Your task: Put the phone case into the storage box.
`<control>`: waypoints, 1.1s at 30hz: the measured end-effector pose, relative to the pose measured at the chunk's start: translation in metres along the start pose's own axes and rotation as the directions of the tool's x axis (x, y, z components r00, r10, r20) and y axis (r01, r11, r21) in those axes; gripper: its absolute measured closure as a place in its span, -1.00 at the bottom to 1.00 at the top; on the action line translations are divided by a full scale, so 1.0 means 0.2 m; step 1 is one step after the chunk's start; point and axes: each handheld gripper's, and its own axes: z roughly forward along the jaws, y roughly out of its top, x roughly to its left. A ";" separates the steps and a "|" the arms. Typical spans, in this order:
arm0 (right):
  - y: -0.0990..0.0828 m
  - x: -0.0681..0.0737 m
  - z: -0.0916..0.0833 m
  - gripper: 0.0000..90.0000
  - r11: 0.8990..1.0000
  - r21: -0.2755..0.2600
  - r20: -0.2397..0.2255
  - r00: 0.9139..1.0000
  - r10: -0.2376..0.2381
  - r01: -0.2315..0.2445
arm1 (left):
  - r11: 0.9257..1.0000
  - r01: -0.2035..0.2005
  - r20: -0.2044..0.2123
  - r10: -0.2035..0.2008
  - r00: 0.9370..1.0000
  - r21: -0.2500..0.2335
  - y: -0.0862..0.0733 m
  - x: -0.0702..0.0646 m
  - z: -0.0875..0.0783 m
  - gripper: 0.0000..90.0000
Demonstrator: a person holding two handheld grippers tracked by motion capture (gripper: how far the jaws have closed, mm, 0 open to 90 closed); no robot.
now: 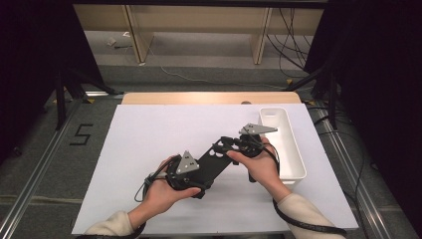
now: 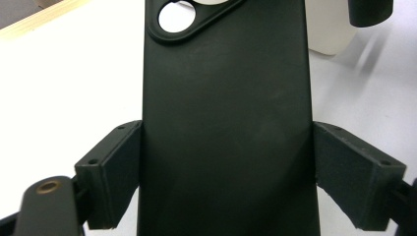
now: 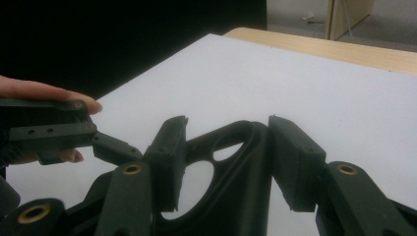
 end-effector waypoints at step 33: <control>0.10 0.11 -0.10 0.74 0.993 -0.116 -0.091 0.996 0.021 -0.031 | 0.996 -0.051 0.021 0.053 0.998 -0.074 -0.01 0.01 0.01 -0.54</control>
